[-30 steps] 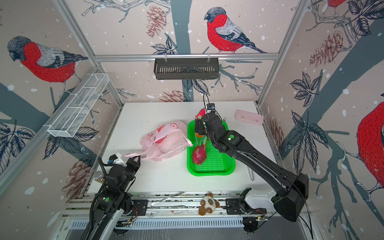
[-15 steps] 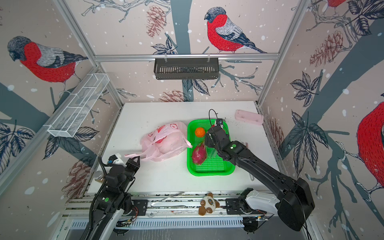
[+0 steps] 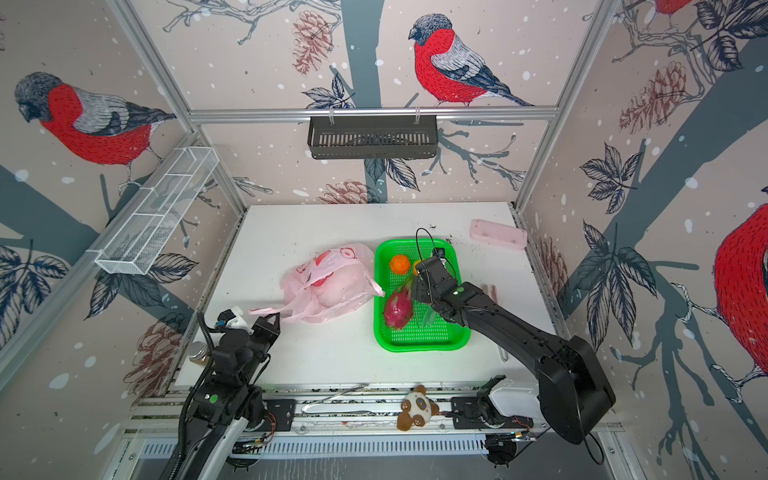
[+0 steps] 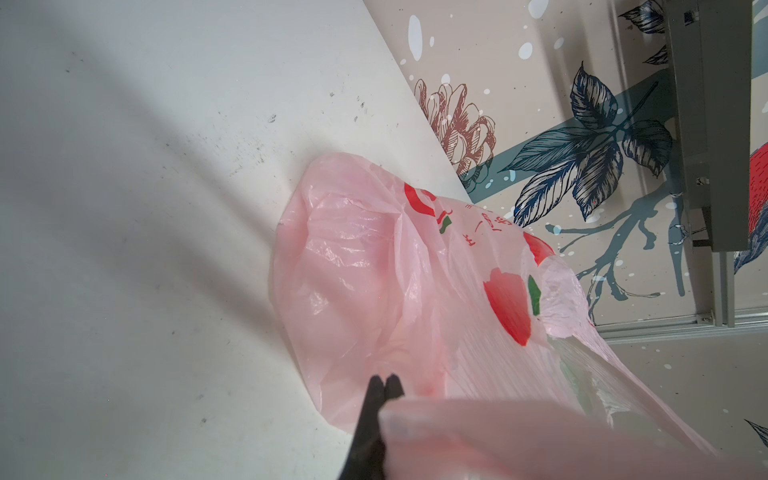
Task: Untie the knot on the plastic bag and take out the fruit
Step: 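Carry the dragon fruit over the green basket and lower it in, then set the dragon fruit beside the other fruit and open the right gripper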
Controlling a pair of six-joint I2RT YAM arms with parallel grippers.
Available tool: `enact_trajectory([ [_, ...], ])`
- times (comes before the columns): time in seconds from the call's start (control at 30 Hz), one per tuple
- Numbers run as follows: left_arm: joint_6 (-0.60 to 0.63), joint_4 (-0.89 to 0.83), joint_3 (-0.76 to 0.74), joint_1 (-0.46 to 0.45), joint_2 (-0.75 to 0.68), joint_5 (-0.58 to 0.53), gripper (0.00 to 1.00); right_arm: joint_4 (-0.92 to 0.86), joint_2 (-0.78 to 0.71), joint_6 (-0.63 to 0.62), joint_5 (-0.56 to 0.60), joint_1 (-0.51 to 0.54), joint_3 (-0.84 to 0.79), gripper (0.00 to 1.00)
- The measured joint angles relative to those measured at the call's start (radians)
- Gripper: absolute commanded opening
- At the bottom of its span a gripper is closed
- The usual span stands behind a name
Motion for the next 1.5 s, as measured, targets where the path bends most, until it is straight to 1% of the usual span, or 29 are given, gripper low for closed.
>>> enact_trajectory([
  [0.83, 0.003, -0.010, 0.004, 0.000, 0.017, 0.002, 0.00, 0.024, 0.136, 0.028, -0.047, -0.023, -0.035, 0.29],
  [1.03, 0.003, -0.009, 0.004, 0.000, 0.022, 0.002, 0.00, 0.024, 0.162, 0.043, -0.047, -0.027, -0.037, 0.32],
  [1.3, 0.006, -0.010, 0.004, 0.000, 0.021, 0.003, 0.00, 0.039, 0.186, 0.047, -0.049, -0.032, -0.039, 0.41],
  [1.5, 0.007, -0.010, 0.004, 0.000, 0.014, 0.003, 0.00, 0.054, 0.197, 0.050, -0.045, -0.034, -0.039, 0.56],
])
